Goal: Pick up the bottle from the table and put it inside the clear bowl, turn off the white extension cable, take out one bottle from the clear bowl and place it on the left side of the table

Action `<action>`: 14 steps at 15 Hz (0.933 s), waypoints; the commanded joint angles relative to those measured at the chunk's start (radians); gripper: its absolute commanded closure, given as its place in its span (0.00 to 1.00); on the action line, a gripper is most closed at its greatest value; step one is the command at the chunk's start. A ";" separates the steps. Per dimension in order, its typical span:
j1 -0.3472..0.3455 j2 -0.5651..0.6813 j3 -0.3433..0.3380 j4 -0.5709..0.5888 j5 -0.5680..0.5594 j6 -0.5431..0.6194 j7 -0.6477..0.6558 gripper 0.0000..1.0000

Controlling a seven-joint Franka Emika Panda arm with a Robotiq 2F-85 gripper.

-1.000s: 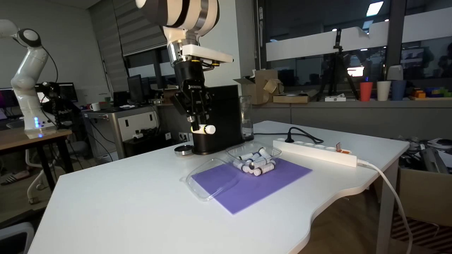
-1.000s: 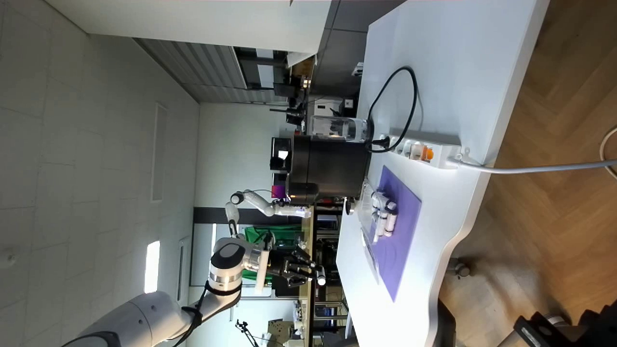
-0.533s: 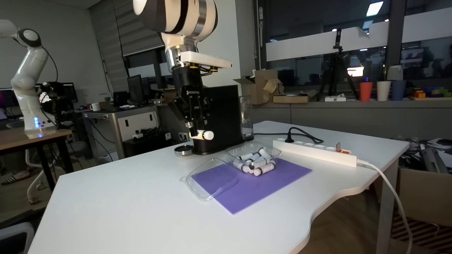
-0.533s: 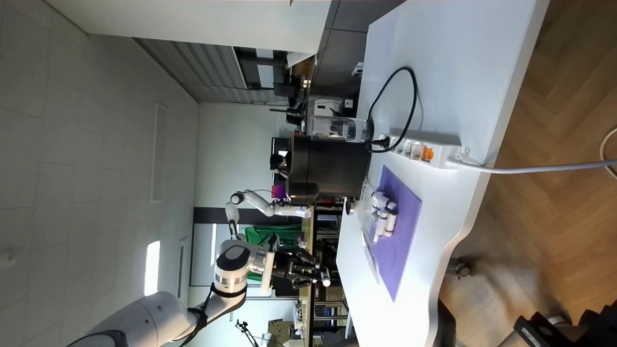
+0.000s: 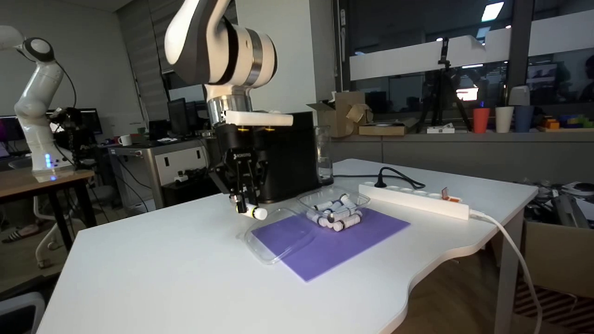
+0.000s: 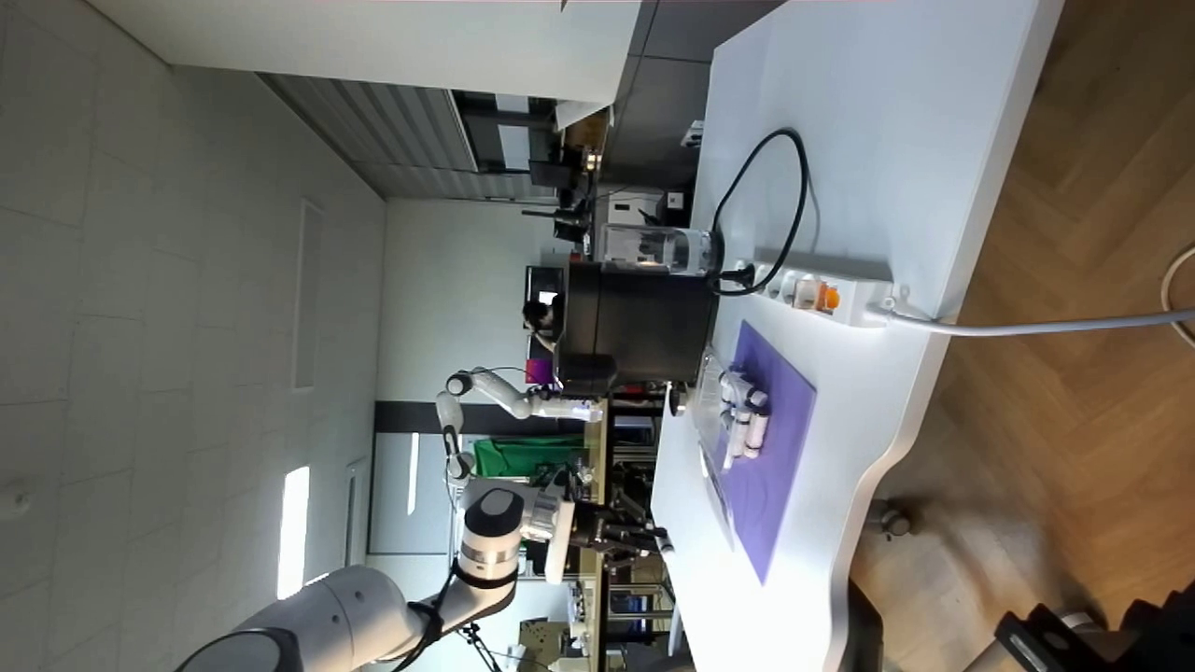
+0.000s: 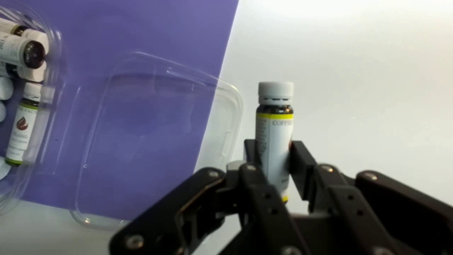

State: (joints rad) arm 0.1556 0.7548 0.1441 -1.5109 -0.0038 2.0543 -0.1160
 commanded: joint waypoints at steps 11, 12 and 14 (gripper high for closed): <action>0.067 0.236 -0.014 0.144 0.082 0.233 0.225 0.93; 0.072 0.245 -0.015 0.151 0.080 0.239 0.233 0.93; 0.080 0.261 -0.016 0.165 0.078 0.241 0.245 0.93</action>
State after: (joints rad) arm 0.2142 0.9826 0.1399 -1.4032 0.0633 2.3052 0.0755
